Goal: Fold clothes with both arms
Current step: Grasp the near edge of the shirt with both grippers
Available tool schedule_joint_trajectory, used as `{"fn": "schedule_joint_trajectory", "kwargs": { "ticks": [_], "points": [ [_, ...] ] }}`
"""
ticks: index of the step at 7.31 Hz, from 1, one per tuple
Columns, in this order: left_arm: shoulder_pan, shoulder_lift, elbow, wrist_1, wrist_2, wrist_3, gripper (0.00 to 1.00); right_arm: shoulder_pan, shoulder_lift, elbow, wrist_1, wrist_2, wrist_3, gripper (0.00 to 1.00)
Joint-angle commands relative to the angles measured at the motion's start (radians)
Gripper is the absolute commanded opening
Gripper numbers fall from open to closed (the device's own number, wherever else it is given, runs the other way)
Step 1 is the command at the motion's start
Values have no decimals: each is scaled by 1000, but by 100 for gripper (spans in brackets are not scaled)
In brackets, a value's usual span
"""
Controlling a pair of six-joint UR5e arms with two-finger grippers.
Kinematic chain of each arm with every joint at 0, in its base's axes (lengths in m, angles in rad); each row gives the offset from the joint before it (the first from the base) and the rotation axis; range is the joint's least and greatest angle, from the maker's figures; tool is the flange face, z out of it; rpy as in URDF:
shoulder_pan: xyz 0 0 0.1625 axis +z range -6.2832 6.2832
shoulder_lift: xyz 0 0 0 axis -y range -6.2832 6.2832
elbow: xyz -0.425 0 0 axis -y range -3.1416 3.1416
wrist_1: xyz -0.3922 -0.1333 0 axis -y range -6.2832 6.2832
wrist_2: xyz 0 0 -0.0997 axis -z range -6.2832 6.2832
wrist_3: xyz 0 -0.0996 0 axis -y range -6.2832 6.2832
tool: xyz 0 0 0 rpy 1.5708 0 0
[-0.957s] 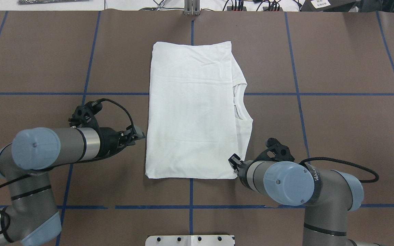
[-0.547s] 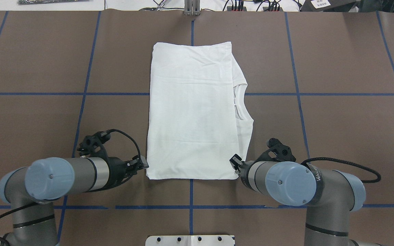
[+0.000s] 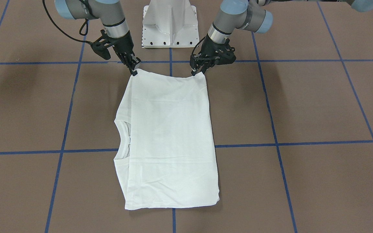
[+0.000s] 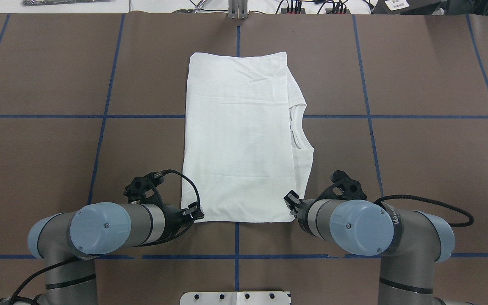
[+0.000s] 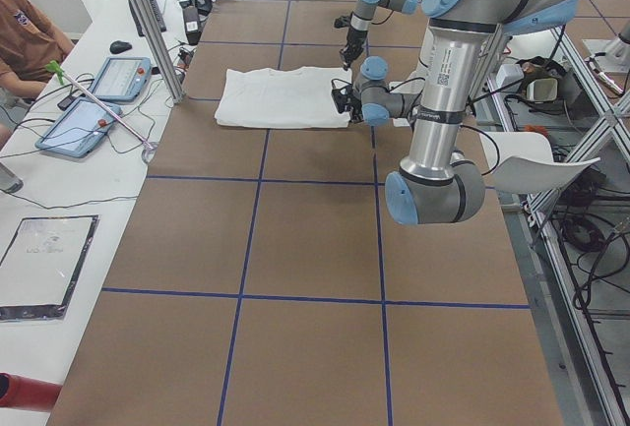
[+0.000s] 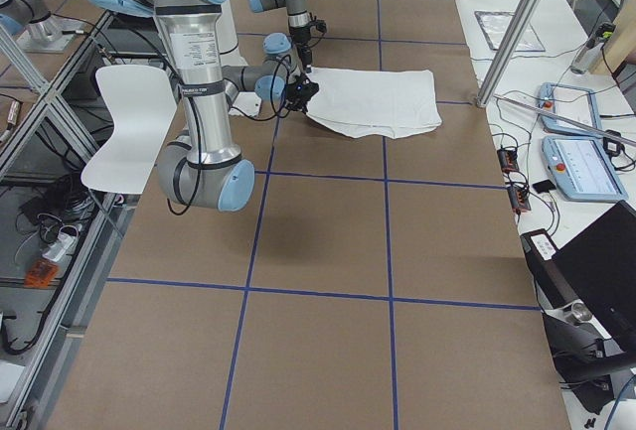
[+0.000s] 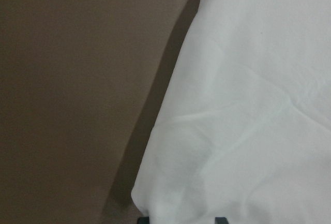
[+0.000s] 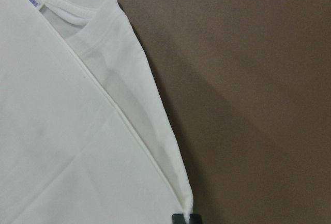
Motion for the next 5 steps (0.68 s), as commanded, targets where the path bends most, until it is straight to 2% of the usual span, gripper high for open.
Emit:
{"fn": "schedule_joint_trajectory", "kwargs": {
  "ticks": [1,3,4,5],
  "points": [
    [-6,15,3,4,0,1,52,0,-1,2,0,0,-1,0],
    [-8,23,2,41,0,3,50,0,0,0,0,0,-1,0],
    [-8,23,3,43,2,1,42,0,0,2,0,0,-1,0],
    [-9,23,3,43,5,-2,20,0,0,2,0,0,-1,0]
  ]
}}
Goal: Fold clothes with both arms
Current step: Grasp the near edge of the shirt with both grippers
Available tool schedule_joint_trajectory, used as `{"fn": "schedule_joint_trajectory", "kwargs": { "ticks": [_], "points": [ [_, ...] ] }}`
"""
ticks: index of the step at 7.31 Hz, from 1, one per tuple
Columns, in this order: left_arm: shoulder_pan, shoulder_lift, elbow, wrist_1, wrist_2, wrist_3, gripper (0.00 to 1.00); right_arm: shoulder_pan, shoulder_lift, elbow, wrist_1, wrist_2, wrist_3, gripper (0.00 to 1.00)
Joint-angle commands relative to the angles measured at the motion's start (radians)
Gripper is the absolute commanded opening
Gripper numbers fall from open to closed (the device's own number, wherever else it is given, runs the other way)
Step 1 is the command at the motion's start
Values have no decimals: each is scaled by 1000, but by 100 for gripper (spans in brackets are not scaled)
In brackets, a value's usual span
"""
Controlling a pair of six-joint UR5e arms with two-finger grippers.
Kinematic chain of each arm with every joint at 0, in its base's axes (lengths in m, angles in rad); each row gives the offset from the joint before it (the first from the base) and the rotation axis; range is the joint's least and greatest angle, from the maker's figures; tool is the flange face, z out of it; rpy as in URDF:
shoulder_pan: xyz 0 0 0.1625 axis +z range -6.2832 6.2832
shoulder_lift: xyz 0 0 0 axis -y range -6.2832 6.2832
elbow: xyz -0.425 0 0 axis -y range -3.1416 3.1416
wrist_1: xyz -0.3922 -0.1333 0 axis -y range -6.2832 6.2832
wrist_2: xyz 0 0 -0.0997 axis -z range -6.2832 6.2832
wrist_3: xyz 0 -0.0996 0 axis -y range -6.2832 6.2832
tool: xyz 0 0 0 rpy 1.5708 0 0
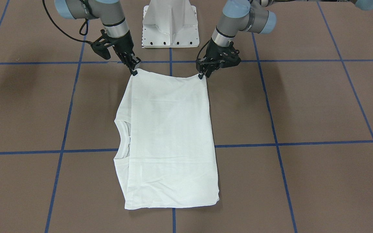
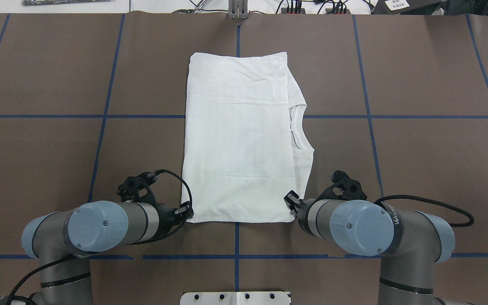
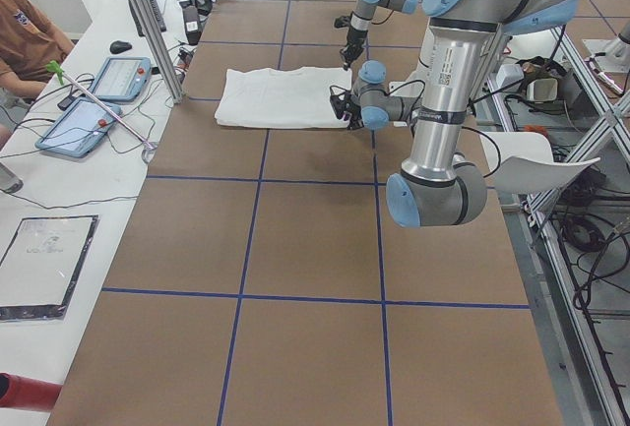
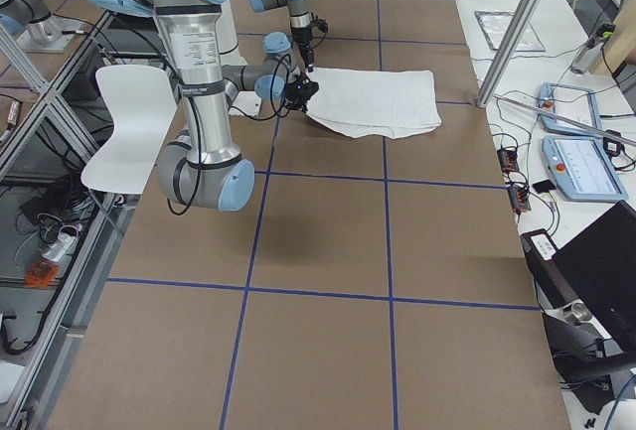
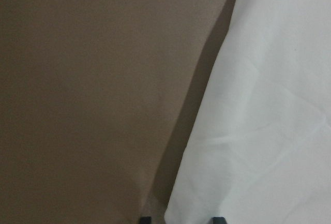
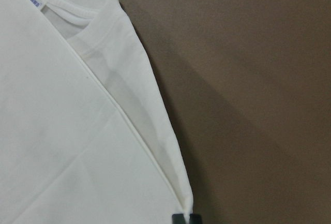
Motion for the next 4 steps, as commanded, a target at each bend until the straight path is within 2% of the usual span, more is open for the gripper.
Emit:
{"fn": "schedule_joint_trajectory", "kwargs": {
  "ticks": [1,4],
  "points": [
    [3,-1,2,3,3,-3,0,0,0,1,0,0,0,0],
    [2,2,-44,3,3,-23,0,1,-1,2,0,-2,2,0]
  ]
}}
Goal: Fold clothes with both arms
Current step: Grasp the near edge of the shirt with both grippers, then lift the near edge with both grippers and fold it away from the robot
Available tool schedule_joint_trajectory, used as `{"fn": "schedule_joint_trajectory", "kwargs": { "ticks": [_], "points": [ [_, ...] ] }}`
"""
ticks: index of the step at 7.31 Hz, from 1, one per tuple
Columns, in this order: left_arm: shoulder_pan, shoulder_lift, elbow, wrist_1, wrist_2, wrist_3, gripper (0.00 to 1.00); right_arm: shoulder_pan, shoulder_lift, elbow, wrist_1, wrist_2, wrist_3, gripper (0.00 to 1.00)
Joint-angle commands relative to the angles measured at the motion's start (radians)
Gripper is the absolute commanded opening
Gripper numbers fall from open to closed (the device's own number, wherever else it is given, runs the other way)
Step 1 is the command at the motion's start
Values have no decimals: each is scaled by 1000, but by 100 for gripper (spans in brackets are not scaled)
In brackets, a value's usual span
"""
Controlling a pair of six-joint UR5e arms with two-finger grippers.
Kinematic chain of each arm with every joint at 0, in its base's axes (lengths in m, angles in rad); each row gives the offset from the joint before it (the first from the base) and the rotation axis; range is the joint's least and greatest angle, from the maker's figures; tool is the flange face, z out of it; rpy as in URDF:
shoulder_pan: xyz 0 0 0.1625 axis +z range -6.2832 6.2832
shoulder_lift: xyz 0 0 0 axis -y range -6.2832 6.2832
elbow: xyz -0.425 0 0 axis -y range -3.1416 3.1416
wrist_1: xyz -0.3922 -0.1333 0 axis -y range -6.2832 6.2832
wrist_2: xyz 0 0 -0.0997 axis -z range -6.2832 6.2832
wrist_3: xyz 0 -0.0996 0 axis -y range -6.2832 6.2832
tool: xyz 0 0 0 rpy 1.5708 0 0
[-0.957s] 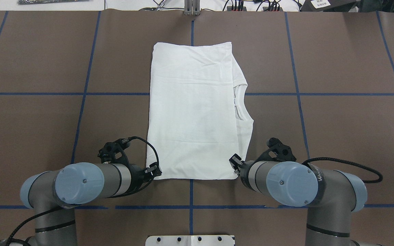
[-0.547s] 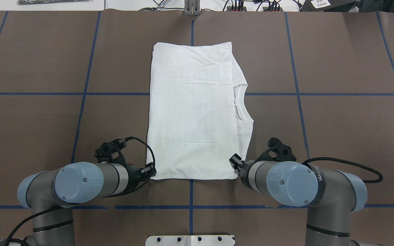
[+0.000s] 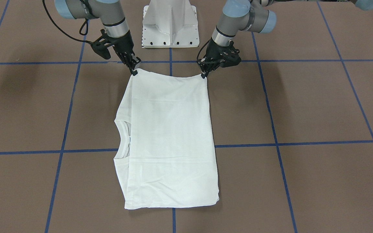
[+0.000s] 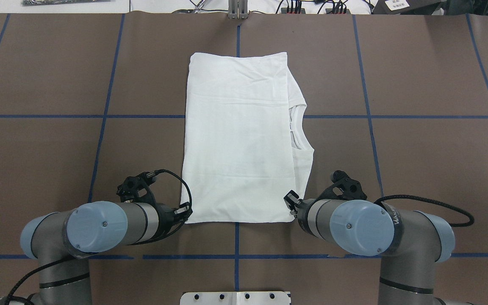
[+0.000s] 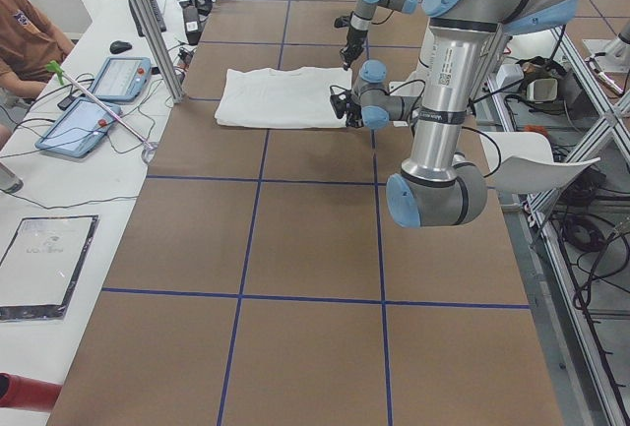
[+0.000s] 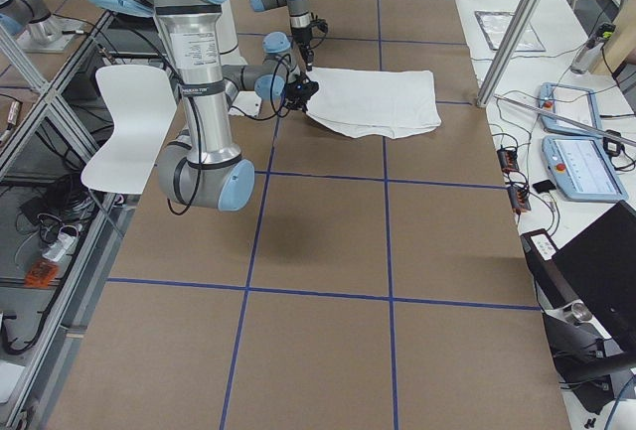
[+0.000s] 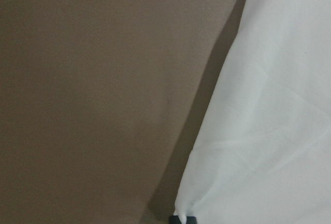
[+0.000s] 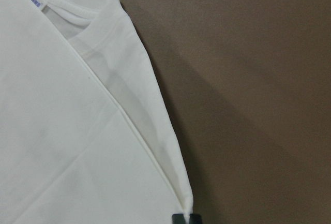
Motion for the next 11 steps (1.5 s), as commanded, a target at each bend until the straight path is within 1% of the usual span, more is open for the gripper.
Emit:
{"fn": "schedule_joint_trajectory", "kwargs": {
  "ticks": [1,2,3,4,5,6,7,8,9,10,11],
  "points": [
    [14,6,-61,0,2,-72,0,-1,-2,15,0,-3,2,0],
    [59,38,-118,0,3,-116,0,-30,-36,45,0,-6,4,0],
    [84,95,-203,3,11,-141,0,-62,-92,125,0,-6,7,0],
    [100,154,-298,3,11,-158,0,-89,-143,206,0,-4,53,0],
    [97,154,-351,23,11,-164,0,-93,-169,287,-12,-3,62,0],
    [86,134,-370,82,8,-151,0,-62,-153,309,-46,3,61,0],
    [21,86,-335,100,6,-106,0,-17,-122,300,-48,17,47,0],
    [-61,4,-263,109,3,15,0,48,-55,229,-48,49,12,0],
    [-122,-64,-151,104,0,62,0,126,73,98,-70,89,-76,0],
    [-174,-111,-62,94,0,130,0,201,123,2,-68,144,-156,0],
    [-225,-132,24,57,0,171,0,250,177,-81,-66,152,-232,0]
  ]
}}
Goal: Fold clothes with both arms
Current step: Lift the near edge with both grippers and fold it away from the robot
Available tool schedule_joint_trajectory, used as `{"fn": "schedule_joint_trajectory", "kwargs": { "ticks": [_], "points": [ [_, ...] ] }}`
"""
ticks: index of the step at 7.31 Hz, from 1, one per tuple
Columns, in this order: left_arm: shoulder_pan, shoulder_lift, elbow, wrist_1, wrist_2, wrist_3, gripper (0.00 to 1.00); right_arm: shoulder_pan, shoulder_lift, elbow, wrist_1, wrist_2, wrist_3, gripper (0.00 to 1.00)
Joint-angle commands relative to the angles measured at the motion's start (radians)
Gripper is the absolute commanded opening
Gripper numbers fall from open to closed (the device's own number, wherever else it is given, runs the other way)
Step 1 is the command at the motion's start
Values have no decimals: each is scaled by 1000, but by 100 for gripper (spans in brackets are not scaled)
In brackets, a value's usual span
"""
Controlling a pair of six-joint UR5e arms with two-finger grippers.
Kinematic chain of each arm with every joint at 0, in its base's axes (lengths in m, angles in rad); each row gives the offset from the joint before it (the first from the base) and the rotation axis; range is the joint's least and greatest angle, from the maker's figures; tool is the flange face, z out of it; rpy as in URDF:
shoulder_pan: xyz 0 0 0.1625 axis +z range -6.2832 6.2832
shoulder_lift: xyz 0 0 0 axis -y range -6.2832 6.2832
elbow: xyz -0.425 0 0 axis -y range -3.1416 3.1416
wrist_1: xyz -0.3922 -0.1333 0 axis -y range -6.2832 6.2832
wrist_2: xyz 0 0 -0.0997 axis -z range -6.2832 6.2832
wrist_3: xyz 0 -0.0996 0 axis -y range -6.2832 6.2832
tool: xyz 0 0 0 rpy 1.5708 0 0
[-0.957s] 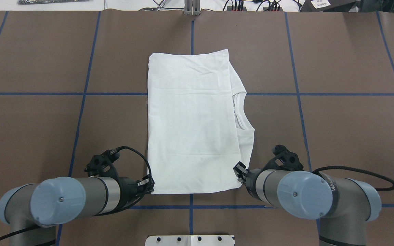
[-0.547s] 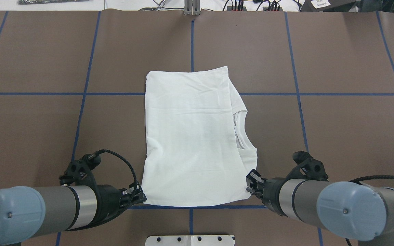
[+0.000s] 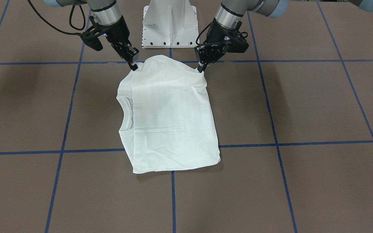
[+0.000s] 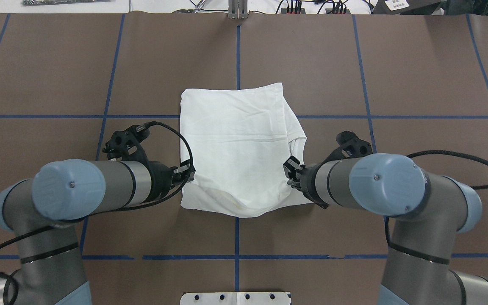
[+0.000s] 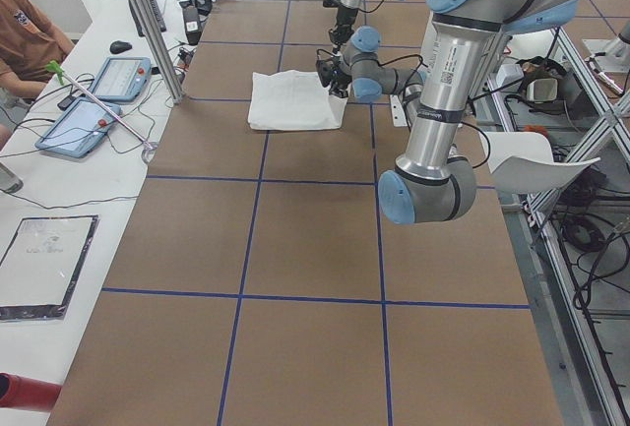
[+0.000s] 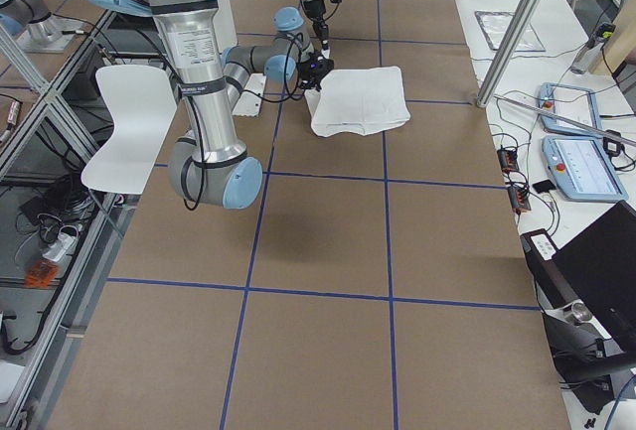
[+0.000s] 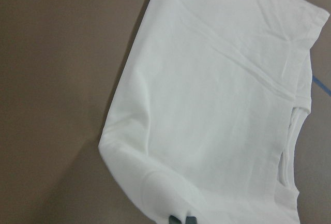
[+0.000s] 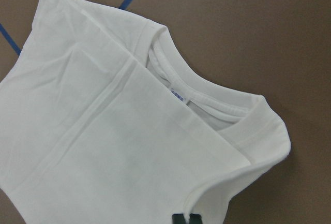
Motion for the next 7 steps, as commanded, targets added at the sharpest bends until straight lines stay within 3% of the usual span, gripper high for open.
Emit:
{"fn": "schedule_joint_trajectory", "kwargs": {
  "ticks": [1,2,4,5,7],
  "points": [
    [-120,-61,177,-90,-5,102,0,134,121,-194,1,49,-126,0],
    [-161,-79,219,-98,-7,150,0,195,176,-263,-1,112,-168,0],
    [-197,-142,323,-142,-7,170,0,242,291,-432,6,147,-197,0],
    [-221,-171,354,-149,-25,178,0,281,310,-463,10,202,-213,0],
    [-246,-199,409,-161,-36,219,0,293,391,-587,28,212,-233,0]
  ]
}}
